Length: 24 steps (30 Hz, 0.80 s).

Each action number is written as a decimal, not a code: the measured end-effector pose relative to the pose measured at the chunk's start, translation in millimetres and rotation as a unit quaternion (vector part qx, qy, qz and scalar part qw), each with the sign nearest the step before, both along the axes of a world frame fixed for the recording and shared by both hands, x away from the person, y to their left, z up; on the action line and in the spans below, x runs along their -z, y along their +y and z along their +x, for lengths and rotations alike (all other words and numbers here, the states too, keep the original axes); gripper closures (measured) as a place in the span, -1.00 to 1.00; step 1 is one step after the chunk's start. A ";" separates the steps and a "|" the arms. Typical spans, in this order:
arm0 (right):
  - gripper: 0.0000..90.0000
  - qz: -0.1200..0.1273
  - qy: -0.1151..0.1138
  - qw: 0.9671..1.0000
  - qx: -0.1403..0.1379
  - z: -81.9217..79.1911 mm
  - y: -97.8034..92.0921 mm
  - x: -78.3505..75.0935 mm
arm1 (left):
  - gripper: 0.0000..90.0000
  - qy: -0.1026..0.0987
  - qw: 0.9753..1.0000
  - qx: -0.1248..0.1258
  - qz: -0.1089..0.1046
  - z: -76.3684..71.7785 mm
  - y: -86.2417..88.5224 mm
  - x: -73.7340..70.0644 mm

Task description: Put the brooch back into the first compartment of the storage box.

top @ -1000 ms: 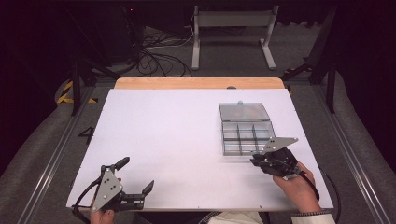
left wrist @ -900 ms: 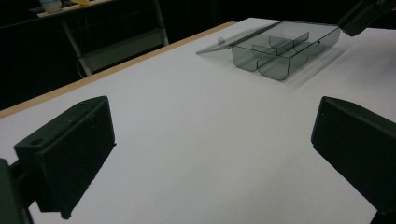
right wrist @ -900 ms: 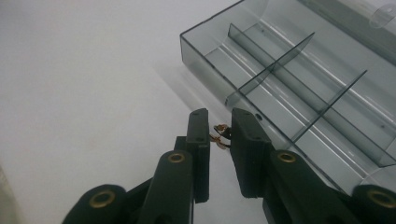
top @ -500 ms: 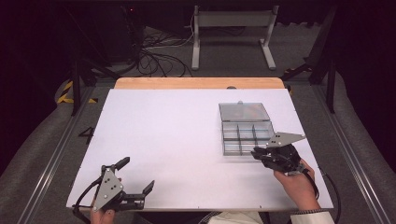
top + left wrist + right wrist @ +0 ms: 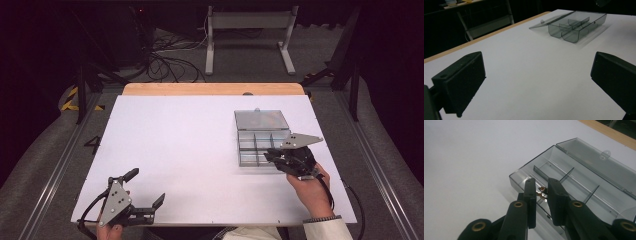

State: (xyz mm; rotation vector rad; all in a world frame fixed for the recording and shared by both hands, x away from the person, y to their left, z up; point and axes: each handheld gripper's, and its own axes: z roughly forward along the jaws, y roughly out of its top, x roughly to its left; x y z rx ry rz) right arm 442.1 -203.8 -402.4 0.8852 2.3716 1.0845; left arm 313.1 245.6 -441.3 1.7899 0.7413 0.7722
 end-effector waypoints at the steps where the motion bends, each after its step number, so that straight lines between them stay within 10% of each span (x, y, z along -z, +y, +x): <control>1: 0.74 0.001 -0.003 1.000 0.000 1.3 0.8 -0.4 | -0.99 0.000 1.000 0.000 0.000 0.0 -0.1 0.0; 24: 0.74 0.008 -0.009 1.000 0.028 34.0 22.6 -0.4 | -0.99 0.002 1.000 0.000 0.001 0.1 0.0 0.3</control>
